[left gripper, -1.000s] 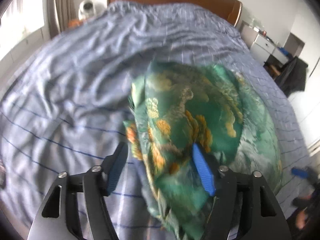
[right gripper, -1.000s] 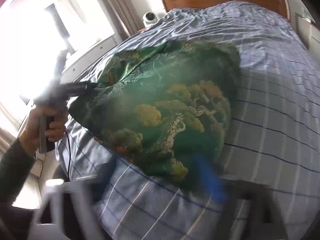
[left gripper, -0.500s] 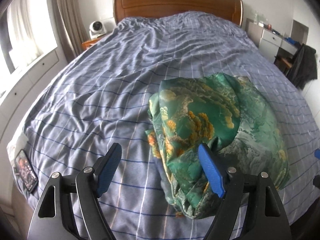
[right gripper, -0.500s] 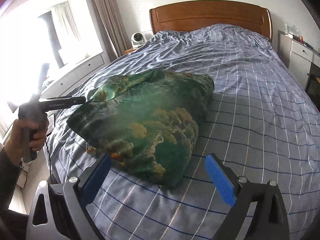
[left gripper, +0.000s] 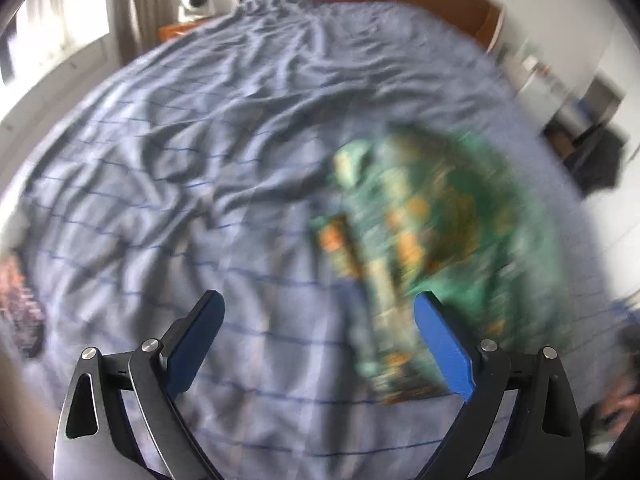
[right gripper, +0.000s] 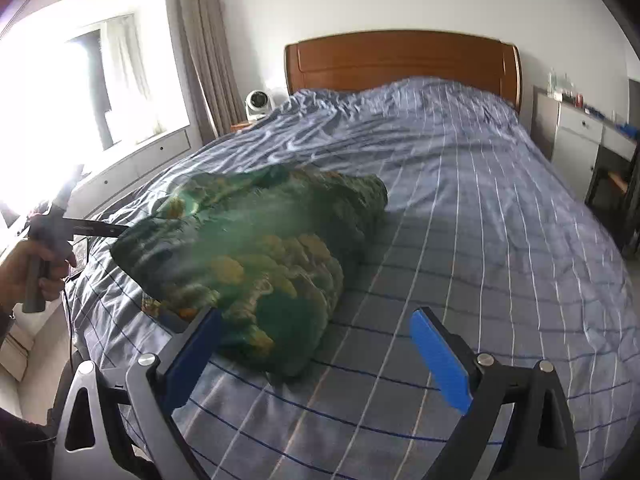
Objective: Fold large clothes
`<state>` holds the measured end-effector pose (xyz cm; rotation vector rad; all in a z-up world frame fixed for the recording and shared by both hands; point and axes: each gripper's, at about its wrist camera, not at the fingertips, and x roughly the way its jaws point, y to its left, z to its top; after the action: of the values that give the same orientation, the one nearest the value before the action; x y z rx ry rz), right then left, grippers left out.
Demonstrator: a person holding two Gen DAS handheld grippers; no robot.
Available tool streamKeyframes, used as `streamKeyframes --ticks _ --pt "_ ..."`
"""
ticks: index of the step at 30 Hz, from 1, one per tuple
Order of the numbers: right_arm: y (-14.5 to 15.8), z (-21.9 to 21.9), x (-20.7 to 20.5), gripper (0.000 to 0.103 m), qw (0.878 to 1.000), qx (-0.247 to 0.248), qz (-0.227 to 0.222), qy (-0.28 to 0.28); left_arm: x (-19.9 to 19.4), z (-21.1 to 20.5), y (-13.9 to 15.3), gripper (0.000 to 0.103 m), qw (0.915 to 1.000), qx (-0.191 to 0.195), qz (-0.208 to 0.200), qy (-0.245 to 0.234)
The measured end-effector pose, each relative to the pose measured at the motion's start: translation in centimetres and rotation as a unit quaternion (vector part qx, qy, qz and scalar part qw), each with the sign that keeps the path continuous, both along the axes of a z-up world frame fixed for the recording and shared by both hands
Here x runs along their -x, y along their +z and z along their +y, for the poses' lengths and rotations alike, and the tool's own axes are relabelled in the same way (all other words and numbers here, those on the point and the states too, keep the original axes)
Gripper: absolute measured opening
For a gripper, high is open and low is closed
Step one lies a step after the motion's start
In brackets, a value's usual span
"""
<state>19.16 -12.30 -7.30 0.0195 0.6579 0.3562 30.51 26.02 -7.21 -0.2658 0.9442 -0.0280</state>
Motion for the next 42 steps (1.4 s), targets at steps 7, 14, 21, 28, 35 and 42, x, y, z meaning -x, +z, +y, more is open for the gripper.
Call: streamKeyframes --ticks 7,14,21,28,35,42 --pt "-0.3 -1.9 -2.5 0.097 0.994 -0.098 0.057 0.002 -6.5 1.2 -2.0 0.101 0.9693 0.242 0.027 -0.032" --pt "-1.2 -2.1 -7.9 0.097 0.97 -0.197 0.139 0.034 -8.0 -0.1 -10.4 0.103 0.9486 0.298 0.104 -0.023" --pt "-7.4 -1.5 -14.3 0.097 0.937 -0.252 0.231 0.073 -8.2 -0.6 -12.2 0.103 0.9336 0.339 0.107 -0.043" --pt "-12.8 2.0 -16.7 0.095 0.909 -0.288 0.288 0.091 -9.4 -2.0 -12.7 0.101 0.9387 0.321 0.117 -0.045" --pt "-6.8 5.7 -13.3 0.082 0.964 -0.155 0.172 0.13 -9.6 -3.9 -7.9 0.059 0.9609 0.26 0.074 -0.061" --pt "-2.4 5.8 -15.4 0.082 0.971 -0.149 0.115 0.148 -12.8 -4.8 -5.3 0.059 0.9654 0.252 0.034 -0.058"
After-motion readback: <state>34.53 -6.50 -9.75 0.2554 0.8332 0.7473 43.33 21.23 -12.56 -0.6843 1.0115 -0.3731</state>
